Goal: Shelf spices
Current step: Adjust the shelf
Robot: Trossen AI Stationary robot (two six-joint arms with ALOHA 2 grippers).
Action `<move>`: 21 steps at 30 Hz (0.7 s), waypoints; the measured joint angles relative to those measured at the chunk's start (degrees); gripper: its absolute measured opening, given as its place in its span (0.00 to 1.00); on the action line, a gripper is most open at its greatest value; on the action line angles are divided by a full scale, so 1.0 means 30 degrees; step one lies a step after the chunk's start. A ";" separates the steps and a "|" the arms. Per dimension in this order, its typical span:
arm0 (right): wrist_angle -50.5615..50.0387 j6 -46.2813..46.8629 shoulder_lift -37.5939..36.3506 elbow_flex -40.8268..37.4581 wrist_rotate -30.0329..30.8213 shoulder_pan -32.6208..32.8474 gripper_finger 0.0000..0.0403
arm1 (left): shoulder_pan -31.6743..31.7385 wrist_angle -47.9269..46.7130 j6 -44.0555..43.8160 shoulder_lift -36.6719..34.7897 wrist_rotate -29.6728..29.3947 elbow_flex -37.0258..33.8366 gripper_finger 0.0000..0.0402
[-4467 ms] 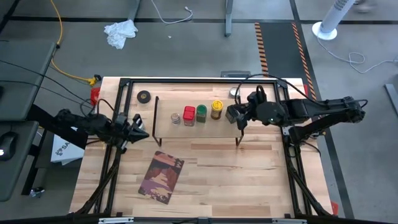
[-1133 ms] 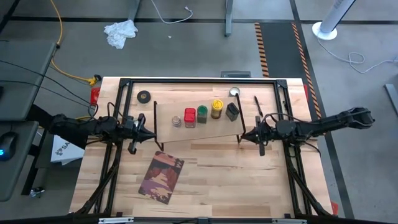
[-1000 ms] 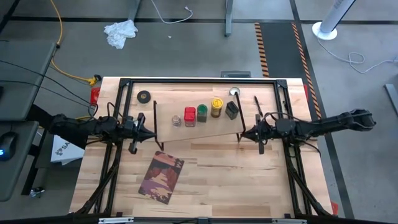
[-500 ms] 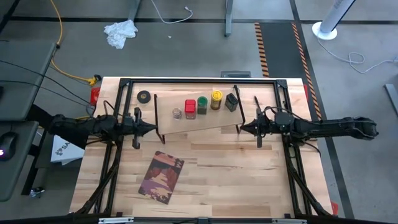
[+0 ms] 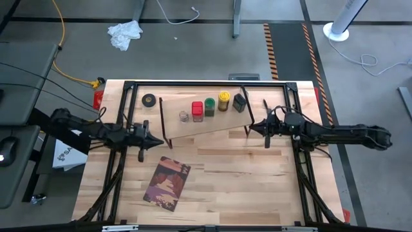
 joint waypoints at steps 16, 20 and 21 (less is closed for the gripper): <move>0.0062 0.1242 0.0000 0.0000 0.0061 -0.0517 0.00 | 0.0000 0.1139 0.1839 0.0579 -0.3925 0.0036 0.00; 0.0080 0.1319 0.0000 0.0000 -0.0502 -0.0517 0.00 | -0.0003 0.1460 0.0452 0.0566 -0.1965 0.0042 0.00; 0.0080 0.1319 0.0000 0.0000 -0.0538 -0.0512 0.00 | -0.0027 0.1495 -0.0194 0.0559 -0.1044 0.0044 0.00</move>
